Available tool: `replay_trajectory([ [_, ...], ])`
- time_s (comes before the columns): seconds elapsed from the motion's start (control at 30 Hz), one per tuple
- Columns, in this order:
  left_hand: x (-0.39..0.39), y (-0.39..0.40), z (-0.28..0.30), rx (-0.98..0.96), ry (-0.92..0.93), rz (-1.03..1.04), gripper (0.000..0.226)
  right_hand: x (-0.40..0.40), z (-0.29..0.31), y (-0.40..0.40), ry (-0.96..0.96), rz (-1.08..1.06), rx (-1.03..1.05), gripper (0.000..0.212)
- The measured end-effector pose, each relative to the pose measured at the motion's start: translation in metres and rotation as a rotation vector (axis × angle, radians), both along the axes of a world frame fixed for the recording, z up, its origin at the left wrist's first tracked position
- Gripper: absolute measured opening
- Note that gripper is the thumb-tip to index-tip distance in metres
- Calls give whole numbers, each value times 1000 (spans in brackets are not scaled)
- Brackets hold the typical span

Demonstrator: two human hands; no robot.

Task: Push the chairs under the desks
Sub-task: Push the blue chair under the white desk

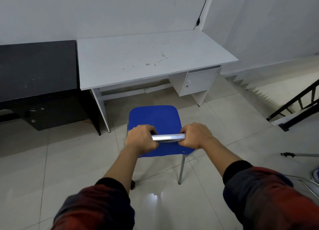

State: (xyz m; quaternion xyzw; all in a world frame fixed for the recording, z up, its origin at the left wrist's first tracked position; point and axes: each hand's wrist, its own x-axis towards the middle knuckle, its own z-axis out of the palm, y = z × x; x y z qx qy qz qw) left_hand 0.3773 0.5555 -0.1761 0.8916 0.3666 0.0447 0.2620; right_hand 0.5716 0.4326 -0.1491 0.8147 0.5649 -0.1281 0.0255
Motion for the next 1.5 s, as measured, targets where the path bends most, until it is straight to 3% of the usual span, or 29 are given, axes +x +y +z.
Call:
replay_trajectory([
  [0.23, -9, 22, 9, 17, 21, -3, 24, -10, -8, 19, -40, -3, 27, 40],
  [0.37, -9, 30, 5, 40, 24, -7, 26, -6, -11, 23, 61, 23, 76, 56],
  [0.5, -3, 31, 3, 10, 18, -80, 56, 1, -12, 20, 178, -4, 134, 81],
  [0.67, 5, 32, 4, -124, -79, -63, 89, 3, -12, 23, 135, -92, 227, 83],
  [0.83, 7, 35, 4, -125, -84, -16, 74, -5, -18, 34, -27, -159, 130, 94],
  [1.17, 27, 40, -1, -13, 246, 125, 76, 11, -16, 40, 51, -38, 64, 94],
  [1.37, 56, 42, -5, 10, 227, 101, 74, 46, -17, 48, 66, -10, 109, 124],
  [1.43, 63, 47, -5, -4, 207, 97, 72, 54, -18, 53, 61, -11, 119, 121],
  [1.5, 68, 51, -7, -16, 192, 84, 70, 59, -18, 55, 47, -27, 109, 105],
])
